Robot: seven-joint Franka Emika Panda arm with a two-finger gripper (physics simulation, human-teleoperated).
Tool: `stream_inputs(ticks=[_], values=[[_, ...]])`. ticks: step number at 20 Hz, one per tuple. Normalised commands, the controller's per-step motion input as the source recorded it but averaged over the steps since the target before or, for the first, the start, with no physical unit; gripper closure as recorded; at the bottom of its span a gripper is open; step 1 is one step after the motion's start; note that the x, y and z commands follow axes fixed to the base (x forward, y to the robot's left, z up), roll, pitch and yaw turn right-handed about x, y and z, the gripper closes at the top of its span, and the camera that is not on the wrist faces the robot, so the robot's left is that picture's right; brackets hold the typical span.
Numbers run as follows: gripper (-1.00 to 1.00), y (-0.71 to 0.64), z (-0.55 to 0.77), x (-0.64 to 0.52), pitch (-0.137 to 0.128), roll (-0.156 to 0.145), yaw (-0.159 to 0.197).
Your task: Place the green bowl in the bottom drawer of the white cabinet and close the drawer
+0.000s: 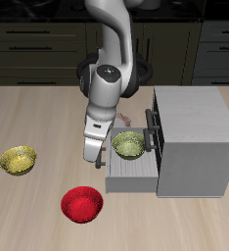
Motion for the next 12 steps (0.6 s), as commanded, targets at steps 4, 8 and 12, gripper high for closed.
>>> stream_inputs(ticks=[4, 8, 12], values=[[-1.0, 0.17, 0.18, 0.18, -0.07, 0.043, -0.017], [-1.0, 0.3, 0.19, 0.18, -0.03, 0.048, 0.005], [-1.0, 0.25, 0.19, 0.14, -0.024, 0.047, -0.017]])
